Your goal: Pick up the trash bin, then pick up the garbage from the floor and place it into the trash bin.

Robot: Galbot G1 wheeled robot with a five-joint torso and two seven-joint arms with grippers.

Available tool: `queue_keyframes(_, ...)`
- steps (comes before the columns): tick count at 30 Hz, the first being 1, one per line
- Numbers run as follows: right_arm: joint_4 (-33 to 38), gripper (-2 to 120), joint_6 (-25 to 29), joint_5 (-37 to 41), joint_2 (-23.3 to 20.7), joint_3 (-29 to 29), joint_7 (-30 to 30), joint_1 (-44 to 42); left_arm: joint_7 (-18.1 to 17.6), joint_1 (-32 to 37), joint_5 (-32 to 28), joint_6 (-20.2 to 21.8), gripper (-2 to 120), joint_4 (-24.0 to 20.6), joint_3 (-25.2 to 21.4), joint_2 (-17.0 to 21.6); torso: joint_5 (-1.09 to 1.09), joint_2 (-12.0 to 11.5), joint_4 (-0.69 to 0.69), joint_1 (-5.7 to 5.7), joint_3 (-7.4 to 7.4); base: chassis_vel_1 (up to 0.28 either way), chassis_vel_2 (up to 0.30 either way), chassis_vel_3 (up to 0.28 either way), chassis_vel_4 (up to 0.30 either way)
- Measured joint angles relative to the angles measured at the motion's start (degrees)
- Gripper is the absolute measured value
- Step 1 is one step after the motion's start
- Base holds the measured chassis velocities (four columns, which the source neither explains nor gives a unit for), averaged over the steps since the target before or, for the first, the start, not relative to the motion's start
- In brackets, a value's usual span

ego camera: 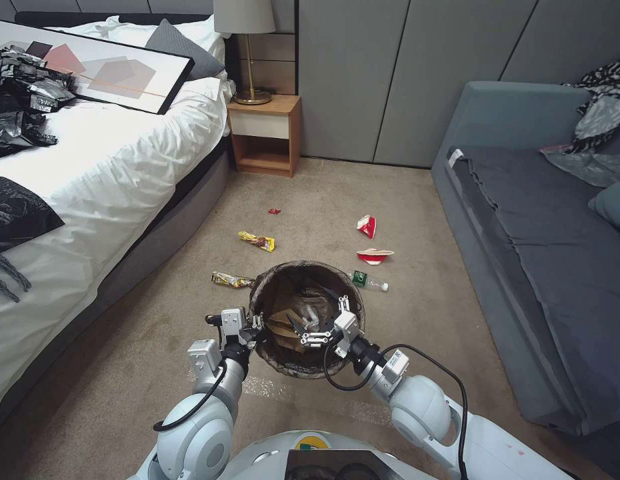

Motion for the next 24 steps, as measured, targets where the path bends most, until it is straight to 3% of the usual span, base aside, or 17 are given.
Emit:
queue_keyframes(16, 2.6, 100, -0.1, 0.9, -0.4, 3.3, 0.7, -1.5, 0.0, 0.4, 0.1, 0.0, 2, -0.3, 0.0, -0.1, 0.0, 0.0, 0.0, 0.0, 0.0, 0.0, 0.0, 0.0, 0.0)
queue_keyframes(21, 7.4, 100, -1.8, 2.6, 0.6, 8.8, 4.7, -2.6, 0.2, 0.9, 0.8, -0.2, 2, -0.3, 0.0, -0.4, 0.0, 0.0, -0.02, 0.0, 0.0, 0.0, 0.0, 0.0, 0.0)
queue_keyframes(24, 10.9, 100, -6.4, 3.3, 3.7, 17.7, 12.3, -4.0, 0.7, 1.8, 1.8, -0.6, 2, -0.3, -0.6, -1.1, 0.01, 0.0, 0.02, 0.0, 0.0, 0.0, 0.0, 0.0, 0.0)
